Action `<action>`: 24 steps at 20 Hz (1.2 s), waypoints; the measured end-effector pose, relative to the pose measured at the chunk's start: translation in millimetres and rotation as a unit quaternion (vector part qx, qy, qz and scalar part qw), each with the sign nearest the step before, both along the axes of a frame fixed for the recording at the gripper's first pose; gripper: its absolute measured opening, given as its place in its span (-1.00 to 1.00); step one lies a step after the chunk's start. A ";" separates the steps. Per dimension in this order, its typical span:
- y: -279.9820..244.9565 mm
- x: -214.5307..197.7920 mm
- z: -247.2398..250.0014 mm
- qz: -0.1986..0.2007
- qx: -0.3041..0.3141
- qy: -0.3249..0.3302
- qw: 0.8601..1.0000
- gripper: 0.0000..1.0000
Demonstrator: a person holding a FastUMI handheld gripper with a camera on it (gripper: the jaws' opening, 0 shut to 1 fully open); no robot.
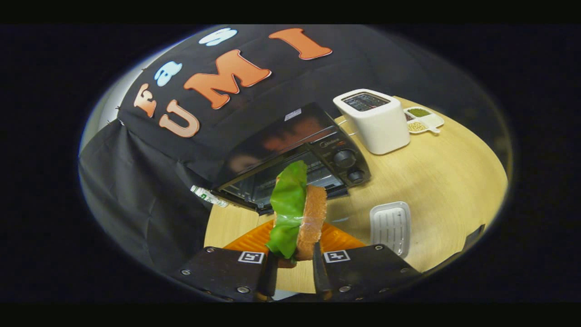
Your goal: Open the toaster oven, put the food inside, and close the toaster oven door.
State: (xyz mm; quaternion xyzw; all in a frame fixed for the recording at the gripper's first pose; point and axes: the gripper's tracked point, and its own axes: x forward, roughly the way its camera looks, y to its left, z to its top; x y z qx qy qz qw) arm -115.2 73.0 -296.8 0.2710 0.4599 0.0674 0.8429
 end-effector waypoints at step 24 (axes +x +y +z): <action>76.6 65.1 -48.5 -0.030 0.131 -0.023 0.991 -0.36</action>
